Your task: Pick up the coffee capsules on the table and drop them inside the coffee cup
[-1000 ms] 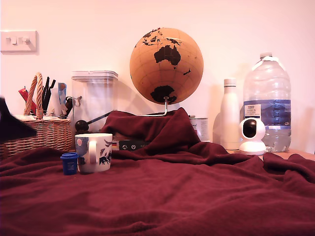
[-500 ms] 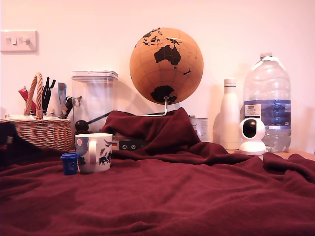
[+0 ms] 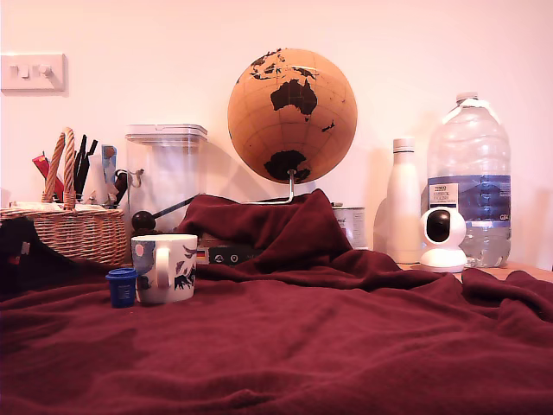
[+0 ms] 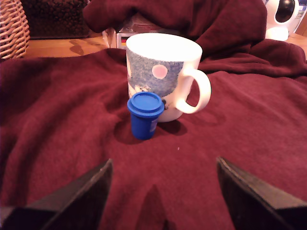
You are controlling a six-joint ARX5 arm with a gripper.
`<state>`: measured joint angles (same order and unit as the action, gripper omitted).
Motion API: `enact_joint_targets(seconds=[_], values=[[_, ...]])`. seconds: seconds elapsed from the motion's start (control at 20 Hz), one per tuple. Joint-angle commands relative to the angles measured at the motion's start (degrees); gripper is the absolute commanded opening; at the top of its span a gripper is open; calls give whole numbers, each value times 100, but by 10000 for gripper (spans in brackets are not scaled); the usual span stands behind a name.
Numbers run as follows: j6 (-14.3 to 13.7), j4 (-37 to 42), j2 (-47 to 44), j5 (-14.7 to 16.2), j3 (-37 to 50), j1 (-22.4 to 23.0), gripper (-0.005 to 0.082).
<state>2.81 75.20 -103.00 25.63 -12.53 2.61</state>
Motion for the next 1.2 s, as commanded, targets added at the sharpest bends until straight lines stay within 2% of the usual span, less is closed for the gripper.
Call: enact_joint_targets(seconds=[0.0, 0.2, 0.65, 1.15], values=[[-31, -52, -55, 31, -120, 20, 624], [-179, -234, -76, 33, -308, 94, 624], [-177, -177, -793, 96, -938, 280, 624], [-177, -195, -1355, 96, -1580, 282, 623]])
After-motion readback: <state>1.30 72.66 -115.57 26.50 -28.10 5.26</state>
